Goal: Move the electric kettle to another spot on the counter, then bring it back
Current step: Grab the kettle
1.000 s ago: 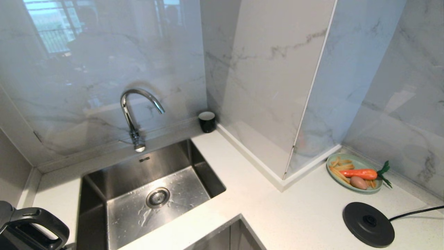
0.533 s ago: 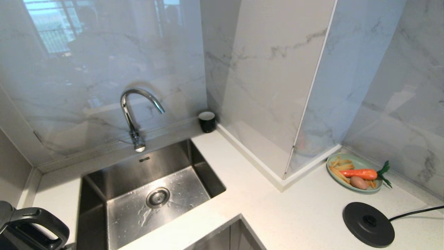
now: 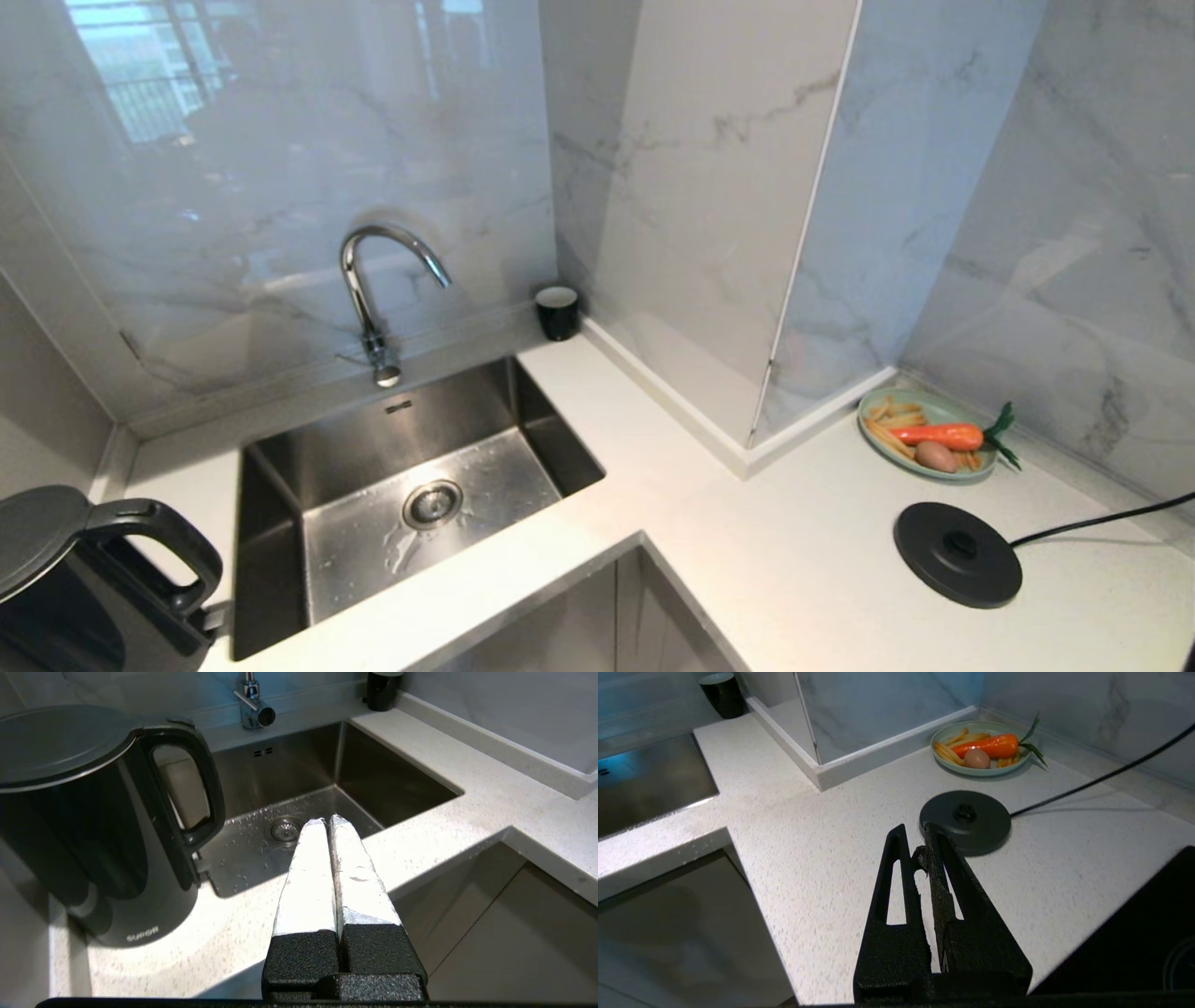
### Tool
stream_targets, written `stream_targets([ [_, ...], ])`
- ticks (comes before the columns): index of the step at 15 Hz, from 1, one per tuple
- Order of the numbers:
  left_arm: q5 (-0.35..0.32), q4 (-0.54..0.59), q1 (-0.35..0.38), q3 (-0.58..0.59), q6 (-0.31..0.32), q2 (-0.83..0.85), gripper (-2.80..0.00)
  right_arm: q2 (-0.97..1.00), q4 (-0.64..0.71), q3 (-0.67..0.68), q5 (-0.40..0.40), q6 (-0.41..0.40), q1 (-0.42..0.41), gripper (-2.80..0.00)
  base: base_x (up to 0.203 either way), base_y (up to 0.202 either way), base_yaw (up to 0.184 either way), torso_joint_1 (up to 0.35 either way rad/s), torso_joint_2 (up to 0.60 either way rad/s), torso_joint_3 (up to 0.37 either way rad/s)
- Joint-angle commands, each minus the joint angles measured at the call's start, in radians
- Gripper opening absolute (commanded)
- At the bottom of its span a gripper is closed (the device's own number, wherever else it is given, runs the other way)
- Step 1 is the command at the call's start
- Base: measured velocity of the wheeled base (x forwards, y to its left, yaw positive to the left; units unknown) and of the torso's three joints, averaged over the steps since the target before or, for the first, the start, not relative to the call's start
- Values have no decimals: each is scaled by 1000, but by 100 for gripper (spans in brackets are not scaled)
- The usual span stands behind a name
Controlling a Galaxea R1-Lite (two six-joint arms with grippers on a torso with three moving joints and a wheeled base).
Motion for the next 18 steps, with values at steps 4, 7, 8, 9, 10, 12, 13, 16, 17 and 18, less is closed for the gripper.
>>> stream_targets([
  [4, 0, 0, 0, 2, -2, 1, -280, 2, 0, -1, 0, 0, 0, -280, -188, 0, -2, 1, 4, 2],
  [7, 1, 9, 1, -2, 1, 7, -280, 2, 0, 0, 0, 0, 0, -280, -32, 0, -2, -2, -4, 2],
  [8, 3, 20, 3, -7, 0, 8, -280, 2, 0, 0, 0, 2, 0, -280, 0, 0, 0, 32, 2, -8],
  [9, 4, 53, 4, -18, 3, 9, -280, 2, 0, -1, 0, 0, 0, -280, 0, 0, 0, 0, 0, 0],
  [10, 6, 73, 5, -45, 8, 10, -280, 2, 0, 0, 0, 0, 0, -280, 0, 0, 0, 0, 0, 0],
  [12, 3, 102, 7, -160, -13, 85, -280, 2, 0, 0, 0, 0, 0, -280, 0, 0, 0, 0, 0, 0],
  [13, -7, 107, 11, -209, -25, 168, -280, 2, 0, 0, 0, 0, 0, -280, 0, 0, 0, 0, 0, 0],
  [16, -76, 114, 18, -347, -45, 409, -280, 2, 0, 0, 0, 0, 0, -280, 0, 0, 0, 0, 0, 0],
  [17, -89, 112, 19, -375, -56, 488, -280, 2, 0, -1, 0, 1, 0, -280, 0, 0, 0, 0, 0, 0],
  [18, -99, 104, 18, -399, -83, 576, -280, 2, 0, 0, 0, 0, 0, -280, 0, 0, 0, 0, 0, 0],
])
